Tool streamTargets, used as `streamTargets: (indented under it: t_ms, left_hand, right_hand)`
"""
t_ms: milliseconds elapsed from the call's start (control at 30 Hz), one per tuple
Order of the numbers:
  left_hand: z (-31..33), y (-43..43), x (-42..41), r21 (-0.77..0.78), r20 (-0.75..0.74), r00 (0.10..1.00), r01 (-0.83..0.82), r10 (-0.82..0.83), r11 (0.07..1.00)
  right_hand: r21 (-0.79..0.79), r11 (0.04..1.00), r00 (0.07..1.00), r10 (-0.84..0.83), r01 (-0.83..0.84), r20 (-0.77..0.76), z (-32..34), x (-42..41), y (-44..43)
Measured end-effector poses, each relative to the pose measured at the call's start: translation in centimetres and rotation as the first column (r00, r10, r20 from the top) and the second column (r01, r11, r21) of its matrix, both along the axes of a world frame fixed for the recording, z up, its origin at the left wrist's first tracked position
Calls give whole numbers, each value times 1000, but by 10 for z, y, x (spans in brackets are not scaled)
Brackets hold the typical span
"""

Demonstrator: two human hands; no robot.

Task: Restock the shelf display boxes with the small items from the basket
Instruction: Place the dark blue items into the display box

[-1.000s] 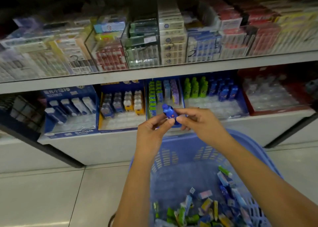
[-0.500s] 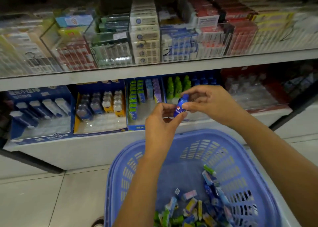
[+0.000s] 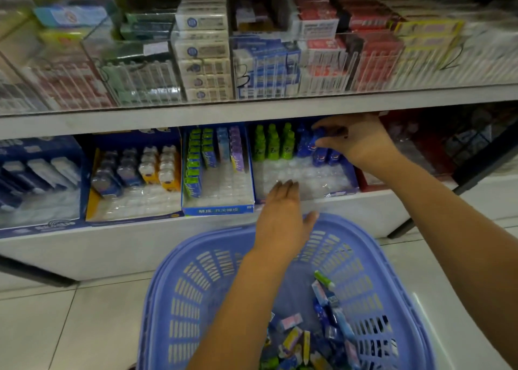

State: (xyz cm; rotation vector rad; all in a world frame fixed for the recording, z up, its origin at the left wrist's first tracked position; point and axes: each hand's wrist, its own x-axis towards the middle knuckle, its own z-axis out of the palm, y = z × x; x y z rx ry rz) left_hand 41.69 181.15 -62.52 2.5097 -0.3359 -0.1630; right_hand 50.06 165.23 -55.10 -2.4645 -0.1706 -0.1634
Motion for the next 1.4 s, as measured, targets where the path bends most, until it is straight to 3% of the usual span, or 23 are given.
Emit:
streamTargets:
  t_ms: [100,233,433,600,700,767,833,900,967,1033,1133,1233,1333,1400]
  left_hand:
    - [-10,-2,-4,142,9,999,50,-51,989]
    - [-12,-1,-4,134,49,997,47,-54,990]
    - [-15,-2,-1,126,47,998,41,-47,991]
    - [-13,-1,2,174,18,997,68,-72,982]
    - [-7,0,-6,52,49,997,55,-58,997]
    - [-7,2,-15,-135,187,982,-5,31,991]
    - [-13,4,-27,-251,264,958,-41,109,967]
    - [-28,7,-38,-200,159,985,-31,63,979]
    - [-51,13,-50,-26,-89,996,22,-25,999]
    - [-83,27,-68,149,-330,943,101,-47,984]
    - [-132,54,-103,230,-599,800,199,-22,953]
    - [-165,71,-132,269,-738,668,423,-97,865]
    - [-180,77,-139,271,-781,614,498,-114,824]
    - [-183,79,-137,257,-788,604,498,-118,828]
  right_hand:
    - [-136,988,997,74,-78,-38,-6,12,-1]
    - [-310,939,987,125,-149,-97,-13,22,-1]
    - [-357,917,982,143,-179,-123,-16,30,2]
    - [-383,894,960,148,-232,-236,-7,33,11]
    - [-407,884,957,132,-232,-259,0,27,14]
    - [-435,879,975,131,-197,-178,1,16,18]
    - [-331,923,980,180,-196,-78,0,-8,23]
    - [-238,934,964,253,-267,-87,-10,-41,28]
    - [-244,902,917,287,-356,-278,-34,-70,34]
    - [-262,856,806,257,-446,-533,-67,-94,39]
    - [-222,826,602,167,-519,-781,-124,-127,40]
    - [-203,739,447,146,-642,-883,-176,-157,37]
    - [-173,692,384,162,-701,-909,-209,-180,35]
    - [-159,714,394,174,-682,-903,-226,-187,33]
